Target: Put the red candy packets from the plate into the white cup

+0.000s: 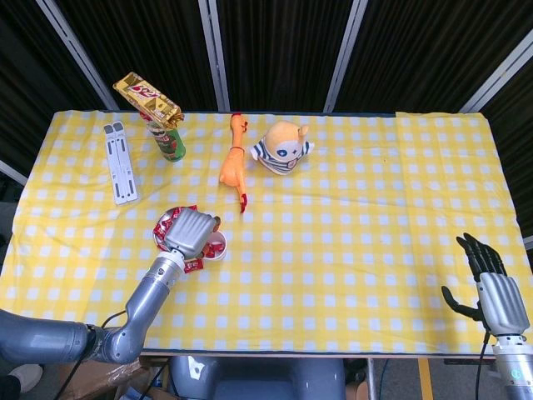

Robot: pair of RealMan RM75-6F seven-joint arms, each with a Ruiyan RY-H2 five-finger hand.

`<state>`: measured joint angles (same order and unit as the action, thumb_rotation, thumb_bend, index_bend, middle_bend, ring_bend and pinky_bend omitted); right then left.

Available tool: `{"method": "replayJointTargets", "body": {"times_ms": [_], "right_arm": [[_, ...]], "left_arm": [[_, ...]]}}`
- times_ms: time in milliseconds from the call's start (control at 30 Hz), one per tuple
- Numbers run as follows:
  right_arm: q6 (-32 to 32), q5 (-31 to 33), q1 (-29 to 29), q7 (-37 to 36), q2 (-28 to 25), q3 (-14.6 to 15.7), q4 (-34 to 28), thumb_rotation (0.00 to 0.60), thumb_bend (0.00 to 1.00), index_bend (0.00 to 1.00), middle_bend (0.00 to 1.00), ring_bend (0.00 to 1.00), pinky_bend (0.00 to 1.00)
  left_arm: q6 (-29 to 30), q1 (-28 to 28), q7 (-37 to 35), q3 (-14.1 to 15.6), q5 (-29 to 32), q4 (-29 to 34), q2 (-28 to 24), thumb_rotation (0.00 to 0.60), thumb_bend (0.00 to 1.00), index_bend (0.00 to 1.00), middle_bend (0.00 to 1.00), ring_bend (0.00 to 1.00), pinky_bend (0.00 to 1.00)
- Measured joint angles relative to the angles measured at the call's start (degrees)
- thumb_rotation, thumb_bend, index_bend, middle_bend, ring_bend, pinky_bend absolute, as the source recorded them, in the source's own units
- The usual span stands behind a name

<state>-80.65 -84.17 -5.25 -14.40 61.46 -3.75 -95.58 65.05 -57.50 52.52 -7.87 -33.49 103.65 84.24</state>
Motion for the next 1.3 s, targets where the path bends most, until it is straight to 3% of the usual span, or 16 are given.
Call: {"method": "replayJointTargets", "body": {"times_ms": [300, 467, 800, 1100, 1300], "right_arm": [[-0.2, -0.17, 0.08, -0.14, -0.05, 0.04, 0.08, 0.6, 0.41, 0.0, 0.0, 0.0, 0.0], [-0.2, -0.07, 0.1, -0.26, -0.08, 0.0, 0.09, 0.6, 0.41, 0.0, 0.0, 0.0, 0.0], [0.08, -0.07, -0.1, -0.08, 0.02, -0.03, 0.14, 0.6, 0.41, 0.0, 0.0, 0.0, 0.0], [0.18, 0.18, -0.09, 0.11, 0.1, -0.05, 0.07, 0.6, 0.41, 0.0, 0.0, 0.0, 0.0], [0.22, 0.26, -0.08, 0.02, 0.08, -0.05, 0.03, 0.6, 0.41, 0.0, 0.0, 0.0, 0.0]], "left_arm": [[0.95, 0.3, -1.46, -0.07, -0.67, 0.73, -0.98, 0.6, 0.3, 0.33, 0.41, 0.87, 0.91], [1.8, 0.79, -2.4, -0.64, -0.41, 0.43, -2.5, 0.6, 0.24, 0.28, 0.35, 0.87, 0.91], [-0.35, 1.55, -1.46, 1.2, 5.55, -2.79, -5.63, 0.6, 0.2, 0.22, 0.29, 0.87, 0.91], [-3.38, 1.59, -0.49, 3.72, 8.9, -7.39, -3.96, 0.6, 0.2, 0.23, 0.29, 0.87, 0.91], [-3.65, 1.59, -0.94, 3.75, 9.66, -10.73, -2.01, 0.6, 0.2, 0.16, 0.22, 0.87, 0.91]]}}
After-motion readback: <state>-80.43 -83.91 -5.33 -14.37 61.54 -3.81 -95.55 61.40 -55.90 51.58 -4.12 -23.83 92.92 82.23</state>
